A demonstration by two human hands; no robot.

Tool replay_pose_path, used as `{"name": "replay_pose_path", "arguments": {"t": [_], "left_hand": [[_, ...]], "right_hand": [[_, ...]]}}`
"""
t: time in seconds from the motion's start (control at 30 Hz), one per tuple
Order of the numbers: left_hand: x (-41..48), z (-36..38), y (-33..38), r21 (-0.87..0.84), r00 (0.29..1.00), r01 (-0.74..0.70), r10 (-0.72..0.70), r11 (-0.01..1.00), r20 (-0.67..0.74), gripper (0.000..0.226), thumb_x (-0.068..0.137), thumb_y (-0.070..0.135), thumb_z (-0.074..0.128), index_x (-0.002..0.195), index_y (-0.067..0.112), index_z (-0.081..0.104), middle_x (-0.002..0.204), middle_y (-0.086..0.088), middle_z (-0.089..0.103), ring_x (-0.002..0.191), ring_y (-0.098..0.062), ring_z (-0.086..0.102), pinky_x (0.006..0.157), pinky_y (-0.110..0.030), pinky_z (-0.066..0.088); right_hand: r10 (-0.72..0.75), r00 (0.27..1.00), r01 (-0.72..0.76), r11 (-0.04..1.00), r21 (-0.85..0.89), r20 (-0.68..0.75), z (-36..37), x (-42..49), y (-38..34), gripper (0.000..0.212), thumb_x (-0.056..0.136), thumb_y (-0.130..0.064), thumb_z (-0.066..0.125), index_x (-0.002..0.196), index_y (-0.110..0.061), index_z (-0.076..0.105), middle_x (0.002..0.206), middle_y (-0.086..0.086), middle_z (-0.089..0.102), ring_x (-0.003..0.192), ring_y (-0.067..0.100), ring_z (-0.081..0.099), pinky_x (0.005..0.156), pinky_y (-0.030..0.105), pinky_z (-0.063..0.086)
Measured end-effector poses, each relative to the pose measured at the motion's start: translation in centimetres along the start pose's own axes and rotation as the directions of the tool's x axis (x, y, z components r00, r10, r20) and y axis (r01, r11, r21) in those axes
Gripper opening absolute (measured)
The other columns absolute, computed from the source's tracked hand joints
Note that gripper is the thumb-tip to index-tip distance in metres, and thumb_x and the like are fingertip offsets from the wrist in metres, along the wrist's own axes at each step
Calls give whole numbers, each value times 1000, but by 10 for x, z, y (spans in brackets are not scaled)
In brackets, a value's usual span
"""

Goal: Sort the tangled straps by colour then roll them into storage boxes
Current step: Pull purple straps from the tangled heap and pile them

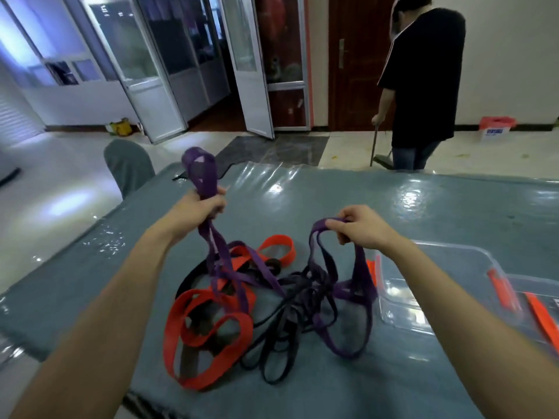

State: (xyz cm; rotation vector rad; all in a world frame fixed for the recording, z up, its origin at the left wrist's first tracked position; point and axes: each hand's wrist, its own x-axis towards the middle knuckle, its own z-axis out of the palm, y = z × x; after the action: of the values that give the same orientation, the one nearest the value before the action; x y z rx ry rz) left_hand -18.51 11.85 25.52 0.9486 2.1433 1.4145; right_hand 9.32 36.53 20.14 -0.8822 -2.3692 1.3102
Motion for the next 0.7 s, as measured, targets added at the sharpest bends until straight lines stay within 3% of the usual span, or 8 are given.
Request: {"name": "replay_pose_path", "arguments": {"t": [0.1,0.2,0.23,0.33,0.43,0.5,0.6,0.7], "left_hand": [[6,12,-36,495,988,96,-144,864,60,51,94,20,79,136,8,53,114,-9,70,103,-27,66,91,-39,53],[-15,62,-84,878,943,88,-322,470,79,118,88,41,88,169,-1,13,167,-25,37,154,-41,42,126,-46,34],[-25,83,-99,882,945,58,-310,469,103,115,89,45,86,169,0,18,168,-23,38,156,-40,41,127,-44,33],[-57,144,-144,689,933,29,-267,724,242,68,97,34,81,152,5,53,150,-13,62,142,-30,59,116,-37,46],[-82,194,-170,500,879,74,-294,863,377,53,103,8,66,153,12,50,148,-4,59,132,-23,63,99,-22,52],[-79,211,-177,460,926,95,-248,883,284,66,98,-9,51,159,15,43,160,-7,51,132,-23,60,102,-28,54],[-44,223,-168,696,963,-179,-23,695,270,98,86,-11,59,172,23,27,178,-4,26,159,-29,33,124,-48,38],[-8,249,-141,729,798,-561,24,393,602,106,88,-4,61,175,35,14,183,-1,15,162,-28,25,125,-47,34]], "right_hand": [[-44,999,44,999,7,-8,4,3,-6,34,101,-38,76,90,-6,71,69,0,78,68,17,75,69,30,55],[-36,985,73,974,214,-170,-4,1,-15,30,104,-35,72,98,-6,71,66,-2,75,63,10,73,66,20,54],[-33,986,68,976,208,-166,-9,-2,-16,30,105,-36,70,99,-6,70,67,-1,75,63,10,72,66,22,55],[-27,996,36,994,107,-87,-21,-20,-4,28,107,-35,67,100,-8,69,73,0,77,66,11,73,69,28,56],[-33,999,34,996,80,-16,-31,-51,20,14,106,-24,69,99,-12,70,75,-5,74,71,8,67,69,21,50],[-49,998,48,998,42,36,-40,-69,35,7,104,-15,71,98,-14,72,78,-7,72,76,9,65,72,20,50],[-25,992,35,996,-81,121,-57,-92,49,9,102,-11,73,101,-17,79,84,-7,74,78,9,65,77,25,50],[39,984,-8,984,-178,171,-66,-110,59,17,101,-8,71,103,-21,82,85,-3,74,79,14,63,80,31,49]]}}
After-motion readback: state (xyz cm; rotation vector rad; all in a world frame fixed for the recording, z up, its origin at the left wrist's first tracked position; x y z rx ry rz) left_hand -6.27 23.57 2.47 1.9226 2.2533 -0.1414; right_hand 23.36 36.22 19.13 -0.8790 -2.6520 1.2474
